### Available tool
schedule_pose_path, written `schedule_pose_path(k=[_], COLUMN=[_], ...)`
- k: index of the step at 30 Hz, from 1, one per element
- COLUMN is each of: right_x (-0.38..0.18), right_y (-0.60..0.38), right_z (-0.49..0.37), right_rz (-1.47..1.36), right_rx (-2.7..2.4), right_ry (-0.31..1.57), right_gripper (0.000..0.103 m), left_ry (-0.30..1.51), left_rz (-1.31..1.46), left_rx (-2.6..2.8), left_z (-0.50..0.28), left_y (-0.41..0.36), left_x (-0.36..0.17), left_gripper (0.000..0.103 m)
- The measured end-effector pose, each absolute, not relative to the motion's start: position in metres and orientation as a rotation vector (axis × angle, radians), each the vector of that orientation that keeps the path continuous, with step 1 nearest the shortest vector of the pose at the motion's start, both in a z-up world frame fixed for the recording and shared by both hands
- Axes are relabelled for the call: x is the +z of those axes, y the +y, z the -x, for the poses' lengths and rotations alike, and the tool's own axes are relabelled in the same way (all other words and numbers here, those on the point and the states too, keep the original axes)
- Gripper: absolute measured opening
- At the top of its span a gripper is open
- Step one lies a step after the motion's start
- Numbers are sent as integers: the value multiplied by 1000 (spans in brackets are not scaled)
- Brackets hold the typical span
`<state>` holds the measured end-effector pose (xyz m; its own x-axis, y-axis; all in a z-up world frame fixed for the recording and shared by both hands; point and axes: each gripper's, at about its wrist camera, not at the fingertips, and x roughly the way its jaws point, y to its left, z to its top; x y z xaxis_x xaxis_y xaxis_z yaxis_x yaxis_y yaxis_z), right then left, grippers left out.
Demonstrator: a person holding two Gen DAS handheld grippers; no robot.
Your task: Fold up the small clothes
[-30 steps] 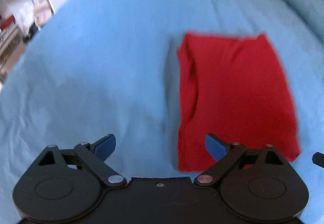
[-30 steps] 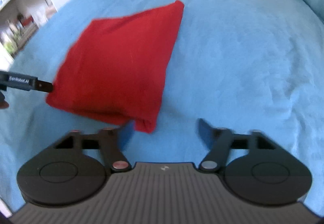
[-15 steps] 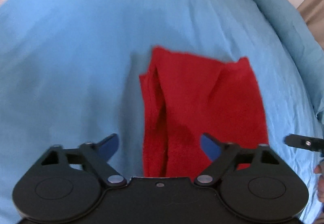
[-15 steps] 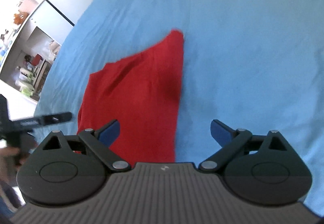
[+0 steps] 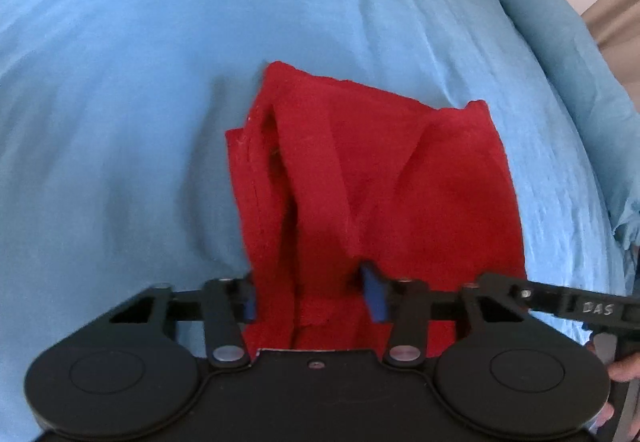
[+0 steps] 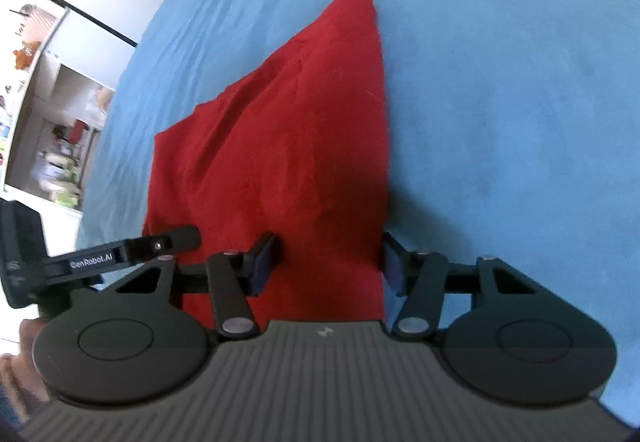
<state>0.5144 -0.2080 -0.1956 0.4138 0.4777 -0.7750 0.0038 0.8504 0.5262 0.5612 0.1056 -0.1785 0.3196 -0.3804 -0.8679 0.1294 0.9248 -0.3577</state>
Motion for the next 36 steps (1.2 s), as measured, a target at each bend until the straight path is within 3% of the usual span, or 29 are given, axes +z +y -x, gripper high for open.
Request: schedule_pose_path(k=[2, 4, 20, 26, 36], right_x=[-187, -183, -85, -91, -171], right_y=[-199, -196, -232, -273, -322], right_z=[-512, -511, -419, -364, -327], right_rz=[-464, -447, -412, -396, -426], right_rx=[301, 298, 305, 280, 269], right_ry=[1098, 1085, 953, 971, 1011], right_gripper=[47, 42, 39, 39, 40], left_ry=[1197, 1181, 1062, 1063, 1099], left_rz=[214, 199, 146, 88, 11], left_rx=[-334, -330, -440, -460, -377], left_z=[-559, -556, -438, -394, -375], left_y=[103, 102, 52, 5, -33], left_x=[-170, -161, -64, -90, -144], left_gripper=[30, 27, 24, 24, 25])
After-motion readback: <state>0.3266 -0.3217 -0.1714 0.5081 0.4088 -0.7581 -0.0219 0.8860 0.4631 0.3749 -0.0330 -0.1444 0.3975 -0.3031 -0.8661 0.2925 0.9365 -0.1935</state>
